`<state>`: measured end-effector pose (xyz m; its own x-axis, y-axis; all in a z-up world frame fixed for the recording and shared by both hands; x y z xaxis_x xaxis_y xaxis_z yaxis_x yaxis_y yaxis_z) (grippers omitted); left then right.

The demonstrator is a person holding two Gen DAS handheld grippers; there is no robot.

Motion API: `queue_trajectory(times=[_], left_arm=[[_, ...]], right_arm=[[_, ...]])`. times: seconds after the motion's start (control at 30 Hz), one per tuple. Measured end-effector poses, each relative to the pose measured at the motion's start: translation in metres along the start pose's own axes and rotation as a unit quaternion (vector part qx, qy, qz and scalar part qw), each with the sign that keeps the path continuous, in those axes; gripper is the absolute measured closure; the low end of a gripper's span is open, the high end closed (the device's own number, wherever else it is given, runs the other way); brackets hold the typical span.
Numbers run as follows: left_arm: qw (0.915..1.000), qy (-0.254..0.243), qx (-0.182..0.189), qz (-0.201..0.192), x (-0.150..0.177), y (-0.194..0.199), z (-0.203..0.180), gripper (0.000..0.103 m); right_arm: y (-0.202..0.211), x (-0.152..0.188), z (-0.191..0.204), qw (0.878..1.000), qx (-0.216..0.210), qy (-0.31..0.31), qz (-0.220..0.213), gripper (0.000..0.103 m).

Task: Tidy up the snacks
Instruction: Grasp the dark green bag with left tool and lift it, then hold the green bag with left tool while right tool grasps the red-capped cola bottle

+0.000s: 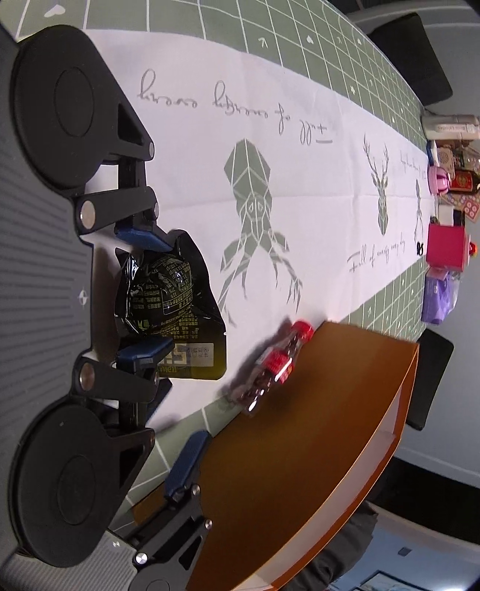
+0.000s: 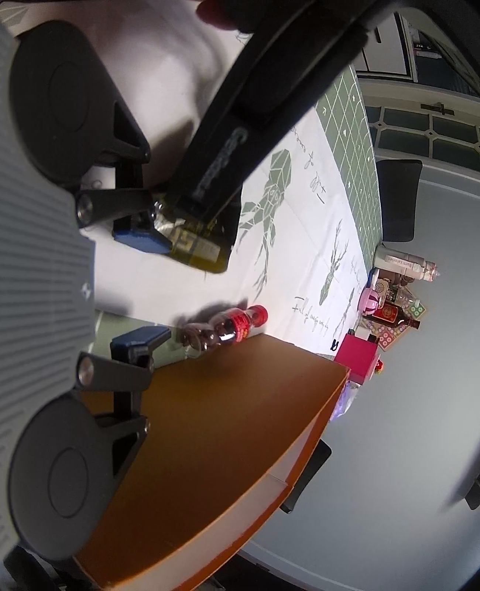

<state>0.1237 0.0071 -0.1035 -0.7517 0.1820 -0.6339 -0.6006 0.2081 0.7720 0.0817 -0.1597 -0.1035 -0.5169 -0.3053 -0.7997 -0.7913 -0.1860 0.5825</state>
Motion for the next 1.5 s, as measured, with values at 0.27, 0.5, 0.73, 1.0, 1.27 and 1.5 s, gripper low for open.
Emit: queue_trajectory(times=[0.27,0.5,0.73,1.0,1.27,1.5], left_arm=[[0.9992,0.026,-0.027,-0.011,-0.002,0.006,0.031,0.046],[0.9993,0.03,-0.02,-0.01,0.001,0.003,0.035,0.046],[0.9993,0.034,-0.015,-0.01,0.002,0.004,0.037,0.046],[0.9996,0.025,-0.015,0.0,0.007,0.011,0.037,0.046],[0.9995,0.022,-0.016,0.019,0.006,0.011,0.039,0.04],[0.9993,0.01,-0.02,0.03,0.004,0.008,0.036,0.033]], right_arm=[[-0.028,-0.015,0.009,0.996,0.065,0.053,-0.029,0.062],[-0.056,-0.018,0.009,0.991,0.112,0.073,-0.02,0.066],[-0.056,-0.019,0.005,0.994,0.097,0.055,-0.015,0.076],[-0.023,-0.023,-0.008,0.996,-0.008,-0.07,0.056,0.075],[-0.02,-0.025,-0.019,0.978,-0.087,-0.149,0.117,0.073],[-0.034,-0.033,-0.011,0.979,-0.133,-0.122,0.091,0.062]])
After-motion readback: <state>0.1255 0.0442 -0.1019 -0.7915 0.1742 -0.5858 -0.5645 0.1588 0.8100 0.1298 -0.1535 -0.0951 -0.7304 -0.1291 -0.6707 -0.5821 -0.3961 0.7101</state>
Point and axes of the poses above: each gripper's, at about its wrist camera, not at the fingertips, and y roughly against the way its jaws point, z to its left, x to its underside, the point moved 2 cm from there along -y, roughly the way its jaws point, and after that the axes turned 12 degrees about -y, right-handed, at the moved point
